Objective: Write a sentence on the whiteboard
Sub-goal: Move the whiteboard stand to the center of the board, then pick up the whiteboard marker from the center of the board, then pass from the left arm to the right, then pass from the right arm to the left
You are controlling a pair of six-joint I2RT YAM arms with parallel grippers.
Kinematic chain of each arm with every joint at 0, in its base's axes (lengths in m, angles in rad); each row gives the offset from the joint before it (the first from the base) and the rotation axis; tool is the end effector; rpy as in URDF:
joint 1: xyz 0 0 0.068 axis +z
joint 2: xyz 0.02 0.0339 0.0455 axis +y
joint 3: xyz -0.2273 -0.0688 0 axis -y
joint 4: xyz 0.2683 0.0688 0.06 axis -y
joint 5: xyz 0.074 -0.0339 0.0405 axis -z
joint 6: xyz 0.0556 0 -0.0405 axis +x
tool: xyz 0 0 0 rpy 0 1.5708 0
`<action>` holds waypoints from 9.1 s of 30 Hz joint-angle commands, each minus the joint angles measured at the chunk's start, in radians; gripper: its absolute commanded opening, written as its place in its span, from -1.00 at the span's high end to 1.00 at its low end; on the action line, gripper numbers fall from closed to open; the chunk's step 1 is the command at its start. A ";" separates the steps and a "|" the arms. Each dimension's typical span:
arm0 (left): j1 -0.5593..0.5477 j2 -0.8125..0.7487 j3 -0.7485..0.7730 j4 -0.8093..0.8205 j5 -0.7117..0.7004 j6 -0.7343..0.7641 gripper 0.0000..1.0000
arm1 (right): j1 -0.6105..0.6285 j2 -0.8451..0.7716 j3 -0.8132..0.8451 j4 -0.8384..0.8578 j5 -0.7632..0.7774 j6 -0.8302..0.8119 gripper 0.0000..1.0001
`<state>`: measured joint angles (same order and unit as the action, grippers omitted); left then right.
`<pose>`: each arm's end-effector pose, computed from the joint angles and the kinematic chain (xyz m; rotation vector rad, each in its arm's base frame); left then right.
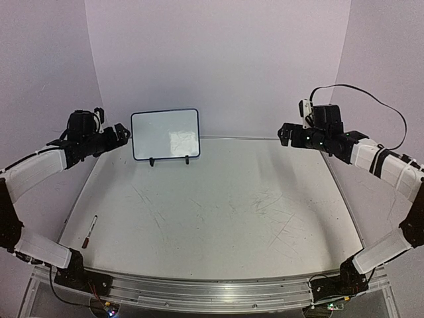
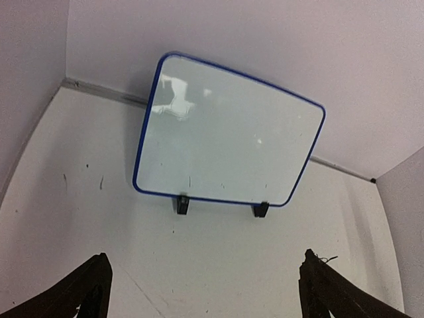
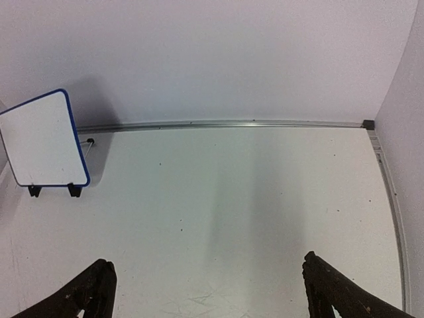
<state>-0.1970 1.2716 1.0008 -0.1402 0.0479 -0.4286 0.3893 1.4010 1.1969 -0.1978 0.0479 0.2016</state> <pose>0.3391 -0.0704 0.2650 -0.2008 1.9995 -0.4508 0.3486 0.1401 0.2912 -0.1549 1.9817 0.3373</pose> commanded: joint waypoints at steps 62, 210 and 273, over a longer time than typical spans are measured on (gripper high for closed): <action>-0.221 0.995 0.611 -0.067 -0.271 0.239 0.82 | 0.013 -0.063 -0.111 0.091 -0.073 -0.009 -0.96; -0.076 0.033 -0.051 -0.515 0.019 -0.167 1.00 | -0.010 -0.142 -0.296 0.258 -0.277 0.062 -0.96; -0.602 0.084 -0.120 0.703 0.670 -0.137 -0.73 | 0.422 0.059 -0.201 0.928 -0.654 0.562 1.00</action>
<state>-0.7979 1.3369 0.8619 0.4320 0.6571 -0.5018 0.7906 1.4910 0.9916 0.6262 -0.6273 0.7132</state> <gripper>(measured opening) 0.944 0.088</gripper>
